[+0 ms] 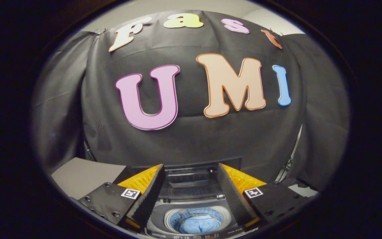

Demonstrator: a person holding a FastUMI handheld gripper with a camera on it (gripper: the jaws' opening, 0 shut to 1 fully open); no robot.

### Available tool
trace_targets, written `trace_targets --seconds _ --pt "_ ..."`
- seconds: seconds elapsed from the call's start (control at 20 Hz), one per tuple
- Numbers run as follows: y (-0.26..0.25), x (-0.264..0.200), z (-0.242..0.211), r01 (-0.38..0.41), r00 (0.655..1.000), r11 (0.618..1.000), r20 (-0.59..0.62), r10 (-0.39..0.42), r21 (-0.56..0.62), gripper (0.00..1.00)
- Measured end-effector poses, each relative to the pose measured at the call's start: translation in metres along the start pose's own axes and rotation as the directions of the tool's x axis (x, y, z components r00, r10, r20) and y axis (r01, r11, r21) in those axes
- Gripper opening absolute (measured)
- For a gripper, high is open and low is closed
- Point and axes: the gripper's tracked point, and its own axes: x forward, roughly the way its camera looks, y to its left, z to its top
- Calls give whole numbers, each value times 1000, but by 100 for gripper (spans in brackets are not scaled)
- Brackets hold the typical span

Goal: Put the clothes into the washing machine and then close the washing machine lid.

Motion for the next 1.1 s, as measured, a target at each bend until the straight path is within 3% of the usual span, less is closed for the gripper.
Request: trace_targets --seconds 0.3,0.45,0.6,0.85,0.95,1.1 --pt "7 64 2 27 996 996 89 -20 -89 98" --pt "16 96 -8 16 997 997 80 -11 -70 98" --pt "7 120 -9 66 992 996 107 -60 -54 98" --pt "10 150 -18 81 987 994 146 -69 -78 98" --pt "12 159 -32 84 990 995 122 -77 -54 98" --pt "17 167 -65 83 996 990 50 -78 -110 98"
